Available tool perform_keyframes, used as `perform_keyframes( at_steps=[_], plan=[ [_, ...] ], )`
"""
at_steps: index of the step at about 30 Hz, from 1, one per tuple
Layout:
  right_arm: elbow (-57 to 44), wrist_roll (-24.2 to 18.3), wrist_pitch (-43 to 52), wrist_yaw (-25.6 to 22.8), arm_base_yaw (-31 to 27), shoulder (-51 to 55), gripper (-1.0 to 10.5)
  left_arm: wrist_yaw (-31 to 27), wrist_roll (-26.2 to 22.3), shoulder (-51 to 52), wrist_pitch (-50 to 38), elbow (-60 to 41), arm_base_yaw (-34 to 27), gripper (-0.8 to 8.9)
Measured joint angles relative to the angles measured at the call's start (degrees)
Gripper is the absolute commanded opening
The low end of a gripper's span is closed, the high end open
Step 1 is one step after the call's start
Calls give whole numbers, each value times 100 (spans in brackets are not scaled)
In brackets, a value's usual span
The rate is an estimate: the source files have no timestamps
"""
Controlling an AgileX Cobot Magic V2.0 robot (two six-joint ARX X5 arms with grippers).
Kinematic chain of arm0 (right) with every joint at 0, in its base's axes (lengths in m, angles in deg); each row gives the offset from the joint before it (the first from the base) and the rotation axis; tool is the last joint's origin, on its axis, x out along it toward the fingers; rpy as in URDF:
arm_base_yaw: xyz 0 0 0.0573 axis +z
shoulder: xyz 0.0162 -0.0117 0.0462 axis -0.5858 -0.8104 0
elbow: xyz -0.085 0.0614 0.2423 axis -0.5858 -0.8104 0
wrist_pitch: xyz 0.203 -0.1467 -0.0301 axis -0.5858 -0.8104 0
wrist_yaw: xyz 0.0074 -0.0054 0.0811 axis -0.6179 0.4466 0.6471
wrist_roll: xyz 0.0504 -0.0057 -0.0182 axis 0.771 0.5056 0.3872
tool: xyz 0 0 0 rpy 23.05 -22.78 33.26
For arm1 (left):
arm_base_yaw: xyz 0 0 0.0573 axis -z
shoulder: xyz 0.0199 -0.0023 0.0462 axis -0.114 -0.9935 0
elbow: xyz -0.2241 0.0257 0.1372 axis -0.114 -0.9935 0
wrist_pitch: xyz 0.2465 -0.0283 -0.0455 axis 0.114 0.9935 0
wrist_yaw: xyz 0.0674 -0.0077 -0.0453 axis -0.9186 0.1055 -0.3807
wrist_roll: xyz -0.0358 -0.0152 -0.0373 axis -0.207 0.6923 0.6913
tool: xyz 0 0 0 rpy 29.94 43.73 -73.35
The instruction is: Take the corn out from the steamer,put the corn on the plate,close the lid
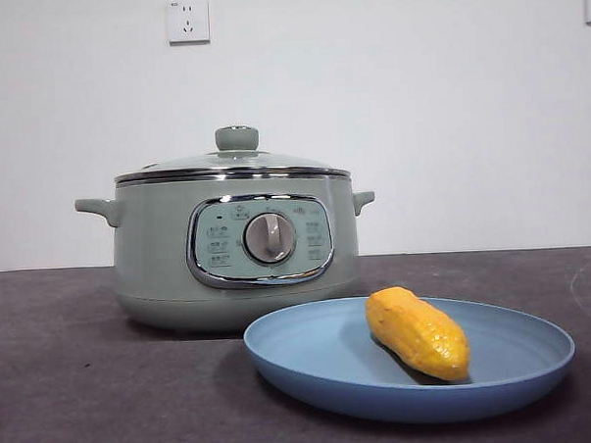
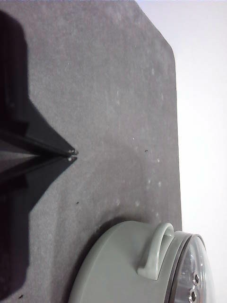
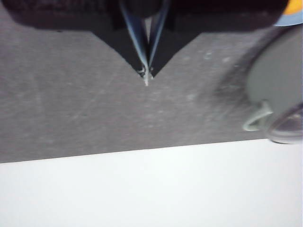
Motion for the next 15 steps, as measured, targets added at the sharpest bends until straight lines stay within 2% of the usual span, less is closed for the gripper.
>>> perform_keyframes(
  at_steps=[4, 10, 12, 15],
  plan=[
    [-212, -120, 26, 0, -216, 326, 1, 0, 0, 0, 0, -2, 0, -4],
    [-719, -168, 35, 13, -243, 695, 1, 0, 0, 0, 0, -2, 0, -4],
    [-809, -153, -426, 13, -243, 850, 1, 0, -2, 0, 0, -2, 0, -4],
    [-796, -133, -568, 4, -243, 907, 1, 0, 0, 0, -2, 0, 0, -4]
  ],
)
